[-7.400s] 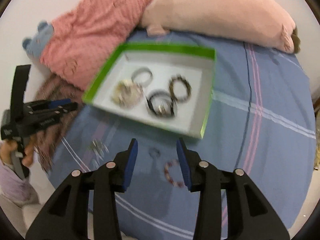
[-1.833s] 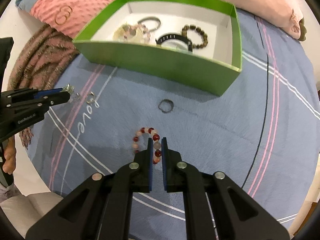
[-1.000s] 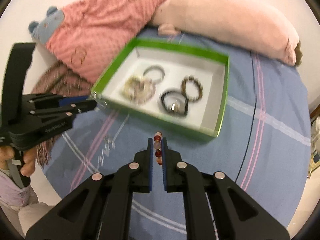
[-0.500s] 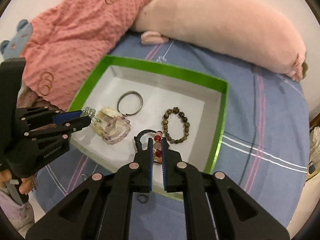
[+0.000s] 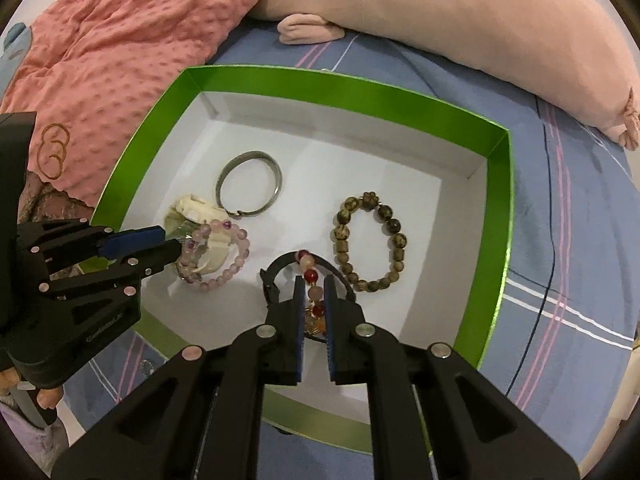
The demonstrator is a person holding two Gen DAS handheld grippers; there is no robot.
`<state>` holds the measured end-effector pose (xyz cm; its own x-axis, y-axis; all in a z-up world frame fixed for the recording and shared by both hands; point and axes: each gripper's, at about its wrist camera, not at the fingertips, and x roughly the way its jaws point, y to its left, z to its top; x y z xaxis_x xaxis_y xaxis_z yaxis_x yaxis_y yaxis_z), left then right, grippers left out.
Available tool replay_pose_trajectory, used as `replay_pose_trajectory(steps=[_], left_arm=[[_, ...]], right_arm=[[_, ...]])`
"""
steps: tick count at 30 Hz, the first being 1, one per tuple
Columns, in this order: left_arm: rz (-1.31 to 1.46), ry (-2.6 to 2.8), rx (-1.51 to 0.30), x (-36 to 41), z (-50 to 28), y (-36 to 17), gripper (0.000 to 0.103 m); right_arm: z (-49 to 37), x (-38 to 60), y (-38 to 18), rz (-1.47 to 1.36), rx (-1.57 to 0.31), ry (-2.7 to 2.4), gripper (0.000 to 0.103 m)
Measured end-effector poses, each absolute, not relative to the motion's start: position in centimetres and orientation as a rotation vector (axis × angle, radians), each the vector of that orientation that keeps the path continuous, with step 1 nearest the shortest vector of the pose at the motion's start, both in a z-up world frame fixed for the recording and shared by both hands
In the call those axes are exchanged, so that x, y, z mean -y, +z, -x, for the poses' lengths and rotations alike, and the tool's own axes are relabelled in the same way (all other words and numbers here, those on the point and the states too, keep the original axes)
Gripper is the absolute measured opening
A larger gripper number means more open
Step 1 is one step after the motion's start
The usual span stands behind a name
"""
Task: Organize jewelry
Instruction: 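Open both tools to drop the jade cluster and bracelet into the box, then move the left tool to the silver rhinestone ring while the right tool approaches the dark ring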
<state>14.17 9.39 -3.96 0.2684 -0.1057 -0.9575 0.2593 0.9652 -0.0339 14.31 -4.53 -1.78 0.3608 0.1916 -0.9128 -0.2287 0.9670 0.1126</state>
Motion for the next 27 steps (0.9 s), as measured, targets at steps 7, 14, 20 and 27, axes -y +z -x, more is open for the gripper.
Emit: replay_pose_trajectory(steps=[7,14,20,27], left_arm=[[-0.146,-0.217,-1.224,-9.5,-13.9,-2.1,0.047],[-0.134,-0.134,-1.072,-11.6,-9.9,3.5,0.059],[-0.134,-0.122,-1.112,-13.8,-4.9,2.7,0.059],[-0.133,-0.160,-1.279,-12.9,-1.8,-4.0,0.059]], right_arm=[[-12.4,5.3,1.0,0.026,-1.112,0.267,0.033],[-5.7,6.0,5.0,-0.036,-1.037,0.388,0.033],[-1.9,4.6,0.7,0.008,-1.153,0.403,0.033],[-1.4,5.3,-4.5,0.016,-1.267,0.309,0.033]])
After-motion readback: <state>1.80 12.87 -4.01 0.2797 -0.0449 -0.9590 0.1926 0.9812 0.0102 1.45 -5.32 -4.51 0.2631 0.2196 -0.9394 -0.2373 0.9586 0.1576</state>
